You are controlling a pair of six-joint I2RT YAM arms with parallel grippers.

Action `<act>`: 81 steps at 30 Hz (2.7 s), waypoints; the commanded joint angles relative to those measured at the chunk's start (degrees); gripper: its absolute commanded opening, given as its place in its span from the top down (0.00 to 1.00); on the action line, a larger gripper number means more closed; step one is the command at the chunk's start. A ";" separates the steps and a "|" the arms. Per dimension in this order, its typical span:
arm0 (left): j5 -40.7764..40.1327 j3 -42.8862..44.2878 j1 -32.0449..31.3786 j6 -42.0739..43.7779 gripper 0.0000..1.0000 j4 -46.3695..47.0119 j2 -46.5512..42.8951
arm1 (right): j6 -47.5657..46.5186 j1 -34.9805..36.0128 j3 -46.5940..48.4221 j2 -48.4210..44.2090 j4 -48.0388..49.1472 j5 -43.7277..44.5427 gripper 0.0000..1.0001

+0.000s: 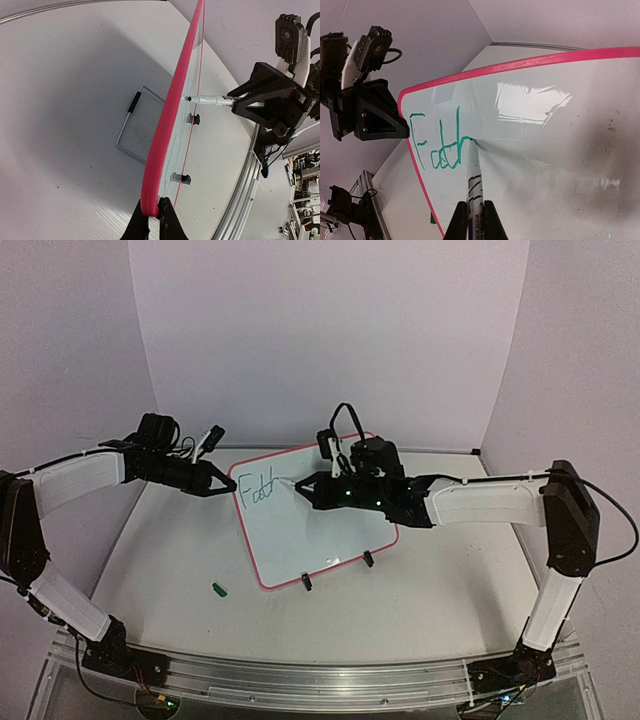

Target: Write a sentence on the whiteboard

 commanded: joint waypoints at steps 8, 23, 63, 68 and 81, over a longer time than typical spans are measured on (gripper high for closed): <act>-2.33 0.31 -2.73 4.38 1.00 -3.63 1.67 | 0.78 -0.46 -2.13 -1.15 -0.52 0.34 1.00; -2.50 0.30 -2.81 4.38 1.00 -3.70 1.79 | 0.82 -0.42 -4.74 -2.62 -0.52 0.48 1.00; -3.10 0.33 -3.24 4.59 1.00 -4.21 1.39 | 1.98 -8.84 -9.91 -10.71 4.65 -12.40 1.00; -3.04 0.42 -3.26 4.62 1.00 -4.20 1.64 | 2.53 -9.21 -8.45 -8.58 5.01 -13.52 1.00; -3.03 0.50 -3.24 4.70 1.00 -4.26 2.20 | 2.95 -9.26 -6.08 -5.47 5.02 -11.14 1.00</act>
